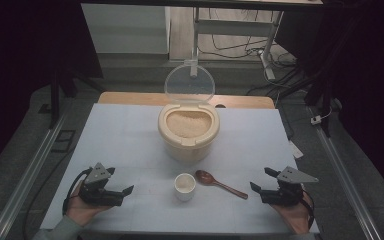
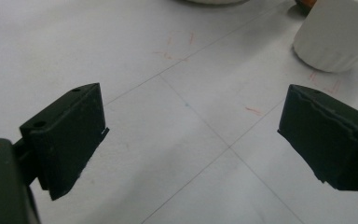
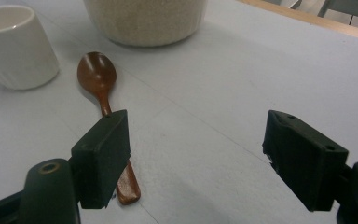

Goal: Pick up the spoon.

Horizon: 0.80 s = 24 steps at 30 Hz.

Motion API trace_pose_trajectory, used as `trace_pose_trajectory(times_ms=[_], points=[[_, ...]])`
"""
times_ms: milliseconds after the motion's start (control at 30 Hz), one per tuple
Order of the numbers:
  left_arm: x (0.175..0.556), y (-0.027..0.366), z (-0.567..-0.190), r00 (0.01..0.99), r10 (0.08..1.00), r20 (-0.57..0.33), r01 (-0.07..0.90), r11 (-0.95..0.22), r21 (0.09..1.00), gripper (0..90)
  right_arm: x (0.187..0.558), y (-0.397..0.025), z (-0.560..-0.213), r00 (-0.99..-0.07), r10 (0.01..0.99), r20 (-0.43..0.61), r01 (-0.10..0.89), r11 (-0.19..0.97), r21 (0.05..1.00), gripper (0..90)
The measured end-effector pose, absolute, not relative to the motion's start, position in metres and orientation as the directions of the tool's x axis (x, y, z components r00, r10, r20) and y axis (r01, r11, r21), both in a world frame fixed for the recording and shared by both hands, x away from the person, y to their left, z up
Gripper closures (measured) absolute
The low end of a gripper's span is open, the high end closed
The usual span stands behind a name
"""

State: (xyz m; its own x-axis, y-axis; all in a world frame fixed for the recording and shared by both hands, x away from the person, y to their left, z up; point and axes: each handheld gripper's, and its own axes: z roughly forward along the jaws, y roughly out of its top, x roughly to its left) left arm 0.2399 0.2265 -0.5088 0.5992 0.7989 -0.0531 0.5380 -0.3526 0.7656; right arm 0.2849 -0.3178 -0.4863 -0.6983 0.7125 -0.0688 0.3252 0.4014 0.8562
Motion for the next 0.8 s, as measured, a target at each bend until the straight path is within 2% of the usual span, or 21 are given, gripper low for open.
trace_pose_trajectory(times_ms=[800], points=[[0.2427, 0.2265, -0.5104, 0.598, 0.799, -0.056, 0.556, -0.363, 0.747, 8.3, 0.2861, -0.3154, -0.4796, -0.701, 0.709, -0.075, 0.349, 0.433, 0.831, 27.6]])
